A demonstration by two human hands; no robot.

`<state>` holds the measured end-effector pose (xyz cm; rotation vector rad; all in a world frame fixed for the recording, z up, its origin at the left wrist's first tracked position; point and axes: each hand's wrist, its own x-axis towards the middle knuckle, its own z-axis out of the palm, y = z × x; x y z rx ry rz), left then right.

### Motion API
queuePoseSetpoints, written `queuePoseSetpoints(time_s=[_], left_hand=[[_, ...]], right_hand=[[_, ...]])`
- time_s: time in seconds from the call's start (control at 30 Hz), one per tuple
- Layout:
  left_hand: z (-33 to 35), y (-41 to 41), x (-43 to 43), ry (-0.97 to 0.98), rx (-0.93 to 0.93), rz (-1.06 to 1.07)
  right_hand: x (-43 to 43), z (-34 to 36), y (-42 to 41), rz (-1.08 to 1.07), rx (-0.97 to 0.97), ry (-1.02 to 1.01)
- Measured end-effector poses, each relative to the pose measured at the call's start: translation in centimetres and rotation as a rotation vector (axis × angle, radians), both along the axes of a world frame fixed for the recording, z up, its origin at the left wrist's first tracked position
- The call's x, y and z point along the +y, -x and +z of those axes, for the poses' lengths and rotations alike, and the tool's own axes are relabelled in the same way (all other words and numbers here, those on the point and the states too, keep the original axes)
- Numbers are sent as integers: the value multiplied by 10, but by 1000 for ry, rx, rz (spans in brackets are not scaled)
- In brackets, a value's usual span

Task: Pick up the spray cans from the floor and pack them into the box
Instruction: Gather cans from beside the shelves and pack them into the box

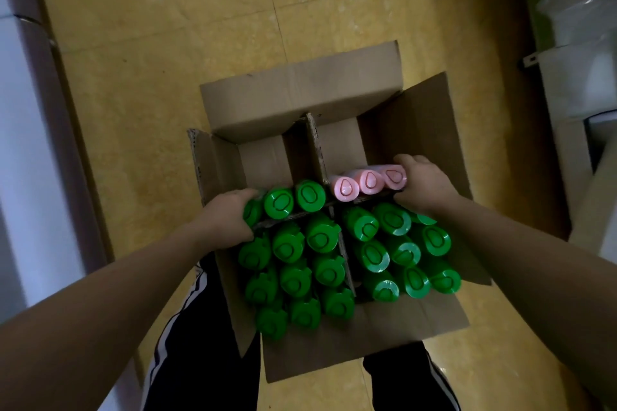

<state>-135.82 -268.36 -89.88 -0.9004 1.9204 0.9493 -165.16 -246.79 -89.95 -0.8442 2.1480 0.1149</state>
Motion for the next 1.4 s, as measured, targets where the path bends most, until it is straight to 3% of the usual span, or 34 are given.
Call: queuePoseSetpoints(time_s=[0.17,0.3,0.43,0.7,0.9,1.03,1.2,1.4], left_hand=[[70,18,-6,71,-19,-24],[171,46,-6,164,83,26],[311,70,7,339,204,57],[603,75,39,740,430,22],[760,38,46,1025,494,-17],[822,15,50,1165,519,-59],[852,-18,70,1277,616,23],[876,-84,115,1489,414,35]], right_hand=[[-21,65,-2,109,-19,85],[-49,152,4,199,48,162],[-68,278,9,296,99,318],[-92,570,1,569,383,612],[-87,737,-39,651,587,830],[-77,797,-72,633,636,915],[-70,838,-113,709,655,983],[-72,852,-164,882,583,1076]])
